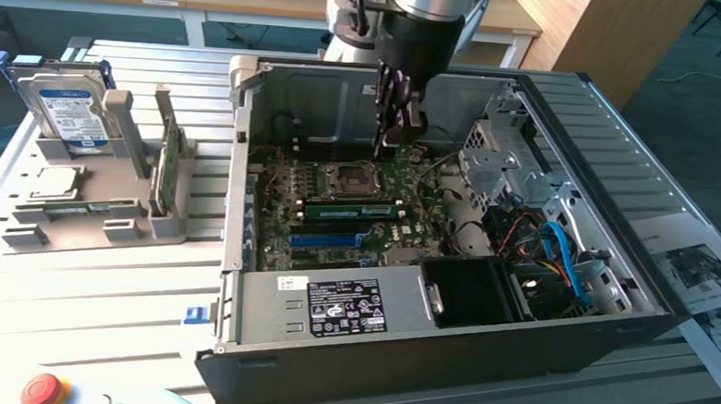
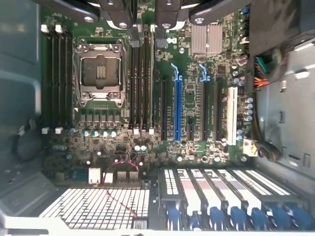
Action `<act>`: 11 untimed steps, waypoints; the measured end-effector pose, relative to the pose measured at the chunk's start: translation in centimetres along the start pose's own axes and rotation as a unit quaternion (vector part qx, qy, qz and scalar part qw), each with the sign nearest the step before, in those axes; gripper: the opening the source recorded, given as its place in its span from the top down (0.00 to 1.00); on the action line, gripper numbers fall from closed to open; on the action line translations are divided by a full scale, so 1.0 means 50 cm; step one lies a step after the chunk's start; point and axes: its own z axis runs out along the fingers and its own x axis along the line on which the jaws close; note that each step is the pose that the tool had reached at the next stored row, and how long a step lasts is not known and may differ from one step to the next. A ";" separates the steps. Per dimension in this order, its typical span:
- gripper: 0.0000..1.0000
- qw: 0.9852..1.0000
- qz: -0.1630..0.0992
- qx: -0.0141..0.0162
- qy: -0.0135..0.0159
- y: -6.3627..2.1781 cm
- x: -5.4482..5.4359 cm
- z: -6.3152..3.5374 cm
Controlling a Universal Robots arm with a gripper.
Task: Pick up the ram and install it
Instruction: 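Insert the ram into the slot, then press down the ram until it locks into place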
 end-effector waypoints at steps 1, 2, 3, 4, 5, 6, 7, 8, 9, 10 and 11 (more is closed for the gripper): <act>0.75 1.000 0.000 0.000 0.000 0.000 0.000 -0.006; 0.75 1.000 0.000 0.000 0.000 0.001 0.000 -0.012; 0.75 1.000 0.000 0.000 0.000 0.001 0.000 -0.018; 0.75 1.000 0.000 0.000 0.000 0.001 0.000 -0.021; 0.75 1.000 0.000 0.000 0.000 0.001 0.000 -0.022; 0.75 1.000 0.000 0.000 0.000 0.001 0.000 -0.022; 0.75 1.000 0.000 0.000 0.000 0.001 0.000 -0.022; 0.75 1.000 0.000 0.000 0.000 0.001 0.000 -0.023; 0.75 1.000 0.000 0.000 0.000 0.001 0.000 -0.022; 0.75 1.000 0.000 0.000 0.000 0.001 0.000 -0.023; 0.75 1.000 0.000 0.000 0.000 0.001 0.000 -0.023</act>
